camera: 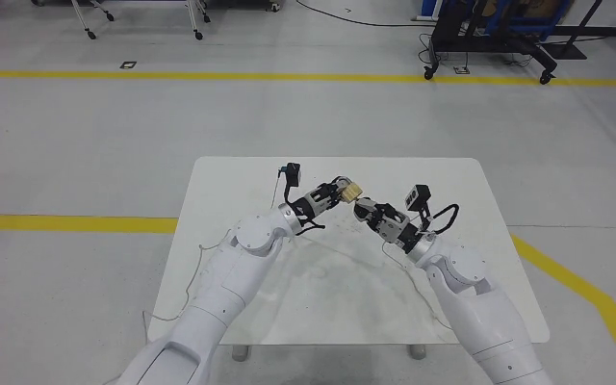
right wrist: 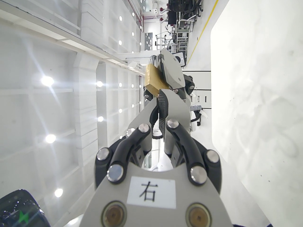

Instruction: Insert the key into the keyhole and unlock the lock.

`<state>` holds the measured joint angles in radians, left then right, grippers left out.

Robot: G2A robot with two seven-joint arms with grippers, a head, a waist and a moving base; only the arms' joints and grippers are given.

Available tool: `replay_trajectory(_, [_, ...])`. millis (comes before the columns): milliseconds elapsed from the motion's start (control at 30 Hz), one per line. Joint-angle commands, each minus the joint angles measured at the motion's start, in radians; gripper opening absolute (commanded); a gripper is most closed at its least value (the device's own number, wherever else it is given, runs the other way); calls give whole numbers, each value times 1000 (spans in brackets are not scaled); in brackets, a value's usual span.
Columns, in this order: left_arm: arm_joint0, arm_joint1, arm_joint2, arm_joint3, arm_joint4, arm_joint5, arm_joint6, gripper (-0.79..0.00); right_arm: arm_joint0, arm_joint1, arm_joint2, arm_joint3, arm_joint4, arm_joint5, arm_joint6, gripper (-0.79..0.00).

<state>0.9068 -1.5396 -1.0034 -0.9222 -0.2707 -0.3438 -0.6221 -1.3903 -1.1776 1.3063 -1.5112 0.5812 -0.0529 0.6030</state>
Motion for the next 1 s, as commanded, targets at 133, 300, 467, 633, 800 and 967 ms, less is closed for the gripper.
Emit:
replay_trajectory(133, [-1,0,1,0,13,-13,3,-785,-6,-7,1,1,93,38,-26,-785])
replay_trajectory(300, [-1,1,5,-3,34,-24,6,-785,-8,-13,5,4,200,96,-39,-785])
replay_trajectory(467, [0,2,9,-9,55,-28,6,-785,-12,-16,14,3,295,179,-43,-785])
replay_trajectory(633, [1,4,11,-12,72,-36,6,-785,-18,-16,32,-5,349,220,-34,-785])
replay_trajectory(800, [1,5,13,-16,93,-47,10,-785,-25,-18,47,-6,437,287,-37,-785])
replay_trajectory(967, [3,6,13,-20,107,-53,17,-785,-28,-19,59,-10,514,351,-44,-785])
